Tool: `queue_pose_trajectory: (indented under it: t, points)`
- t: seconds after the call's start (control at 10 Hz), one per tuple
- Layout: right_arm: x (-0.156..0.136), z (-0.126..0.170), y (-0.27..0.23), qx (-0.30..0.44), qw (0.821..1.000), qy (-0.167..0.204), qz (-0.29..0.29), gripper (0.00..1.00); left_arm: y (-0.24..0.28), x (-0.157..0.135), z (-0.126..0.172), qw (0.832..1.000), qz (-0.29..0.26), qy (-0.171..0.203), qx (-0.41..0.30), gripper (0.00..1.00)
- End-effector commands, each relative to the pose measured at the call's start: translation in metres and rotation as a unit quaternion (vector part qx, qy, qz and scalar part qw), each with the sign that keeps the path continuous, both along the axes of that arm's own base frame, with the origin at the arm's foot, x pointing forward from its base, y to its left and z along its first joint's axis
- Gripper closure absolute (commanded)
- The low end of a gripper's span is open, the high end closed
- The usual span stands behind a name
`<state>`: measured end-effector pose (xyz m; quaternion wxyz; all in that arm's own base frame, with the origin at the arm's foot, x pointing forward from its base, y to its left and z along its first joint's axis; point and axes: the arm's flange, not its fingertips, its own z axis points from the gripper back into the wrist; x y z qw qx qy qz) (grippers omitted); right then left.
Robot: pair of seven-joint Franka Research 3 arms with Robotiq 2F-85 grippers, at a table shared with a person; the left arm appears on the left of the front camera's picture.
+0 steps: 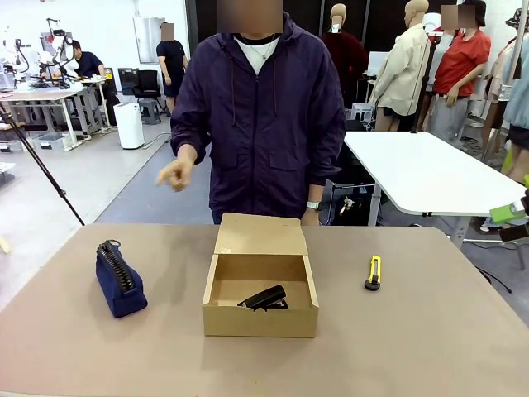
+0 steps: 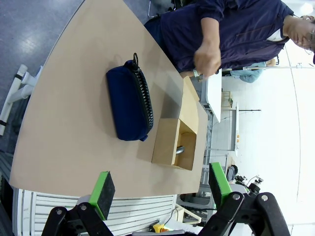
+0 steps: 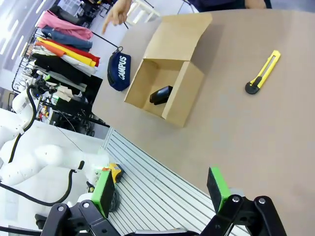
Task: Pack the items into the box.
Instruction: Pick up the item indicated by the person and place it inside the Mailer Box.
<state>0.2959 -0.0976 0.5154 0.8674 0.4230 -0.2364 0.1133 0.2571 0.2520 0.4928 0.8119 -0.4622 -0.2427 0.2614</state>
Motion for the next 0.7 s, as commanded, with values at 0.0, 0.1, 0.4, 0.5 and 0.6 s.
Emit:
queue_pose_trajectory:
  t: [0.0, 0.1, 0.4, 0.5, 0.6]
  points:
    - [0.0016, 0.0030, -0.0028, -0.002, 1.000, -0.001, 0.005, 0.00, 0.0003, -0.0003, -0.0005, 1.000, -0.003, -0.013, -0.003, 0.00]
    - [0.0016, 0.0030, -0.0028, -0.002, 1.000, -0.001, 0.005, 0.00, 0.0003, -0.0003, -0.0005, 1.000, -0.003, -0.013, -0.003, 0.00]
    - [0.0016, 0.0030, -0.0028, -0.002, 1.000, -0.001, 0.005, 0.00, 0.0003, -0.0003, -0.0005, 1.000, -0.003, -0.013, -0.003, 0.00]
    - [0.0016, 0.0030, -0.0028, -0.002, 1.000, -0.001, 0.005, 0.00, 0.0003, -0.0003, -0.0005, 1.000, -0.003, -0.013, -0.003, 0.00]
    - [0.0016, 0.0030, -0.0028, -0.002, 1.000, -0.001, 0.005, 0.00, 0.0003, -0.0003, -0.0005, 1.000, -0.003, -0.013, -0.003, 0.00]
